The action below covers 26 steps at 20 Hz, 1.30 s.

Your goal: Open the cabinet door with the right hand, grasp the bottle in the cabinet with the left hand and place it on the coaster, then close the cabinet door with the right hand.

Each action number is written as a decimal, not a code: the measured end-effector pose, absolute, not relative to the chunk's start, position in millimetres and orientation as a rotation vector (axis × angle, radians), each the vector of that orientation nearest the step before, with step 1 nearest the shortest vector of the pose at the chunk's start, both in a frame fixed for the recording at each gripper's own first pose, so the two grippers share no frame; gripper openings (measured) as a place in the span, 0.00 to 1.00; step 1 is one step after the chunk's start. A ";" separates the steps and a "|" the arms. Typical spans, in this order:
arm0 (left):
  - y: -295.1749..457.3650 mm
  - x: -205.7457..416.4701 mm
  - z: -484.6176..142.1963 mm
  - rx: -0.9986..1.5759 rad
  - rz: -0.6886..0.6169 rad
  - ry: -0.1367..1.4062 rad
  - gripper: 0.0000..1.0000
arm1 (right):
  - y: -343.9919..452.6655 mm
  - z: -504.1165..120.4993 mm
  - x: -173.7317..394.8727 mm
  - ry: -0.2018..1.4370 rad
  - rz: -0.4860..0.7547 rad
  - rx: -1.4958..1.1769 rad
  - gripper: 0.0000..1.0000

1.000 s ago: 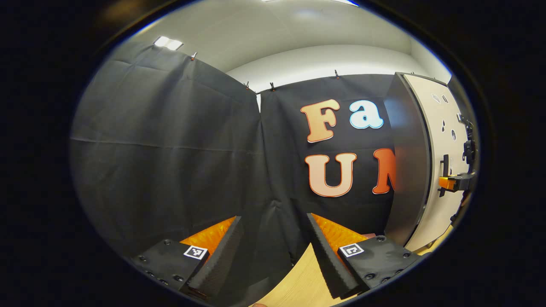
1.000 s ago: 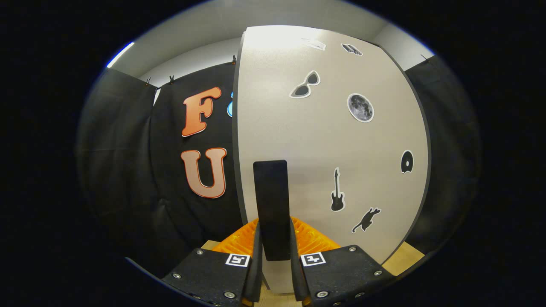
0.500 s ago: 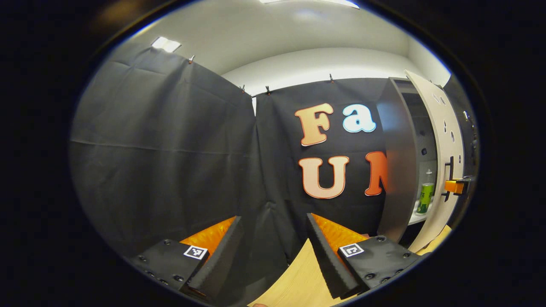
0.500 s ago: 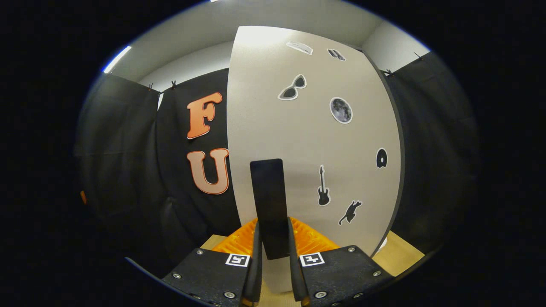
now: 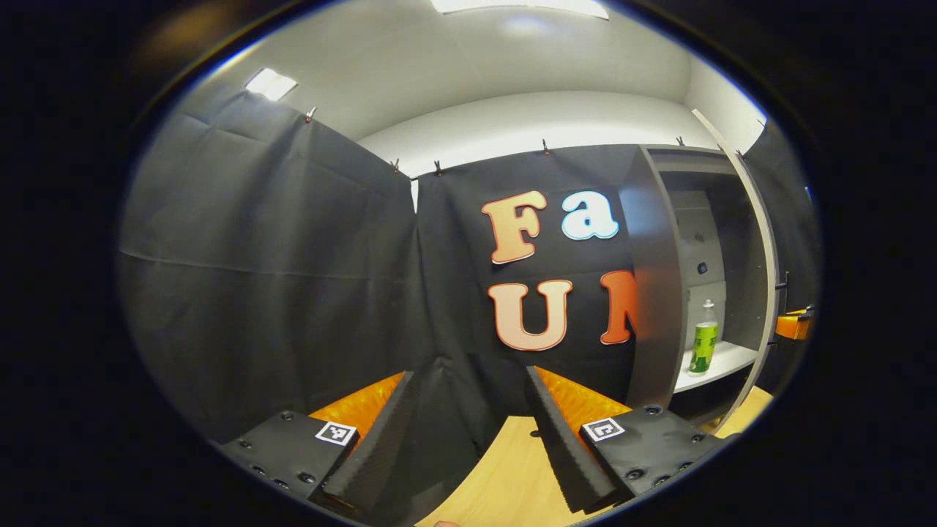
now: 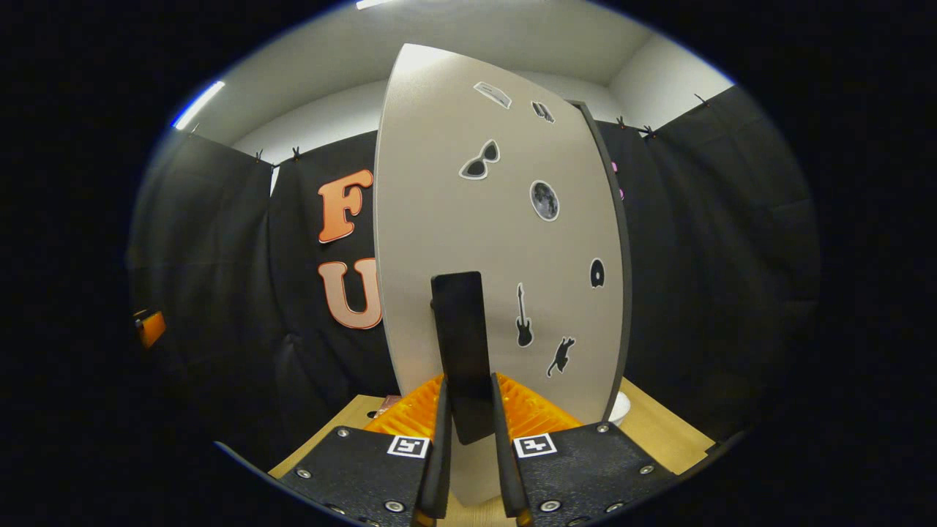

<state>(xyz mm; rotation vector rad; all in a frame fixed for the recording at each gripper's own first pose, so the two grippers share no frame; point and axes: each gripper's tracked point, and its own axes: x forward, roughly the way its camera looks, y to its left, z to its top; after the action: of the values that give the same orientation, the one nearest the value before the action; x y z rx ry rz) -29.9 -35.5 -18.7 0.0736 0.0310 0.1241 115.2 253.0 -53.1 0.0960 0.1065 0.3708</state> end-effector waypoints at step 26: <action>-190.1 27.7 -49.9 0.032 -0.186 0.072 0.97 | 182.1 -54.2 107.4 0.104 0.147 0.099 0.04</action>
<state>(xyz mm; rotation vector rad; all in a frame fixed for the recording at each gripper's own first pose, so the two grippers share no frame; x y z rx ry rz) 27.7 -190.1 -49.9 0.0319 0.0725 -0.1858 107.4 182.1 -54.2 0.0993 0.1039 0.1474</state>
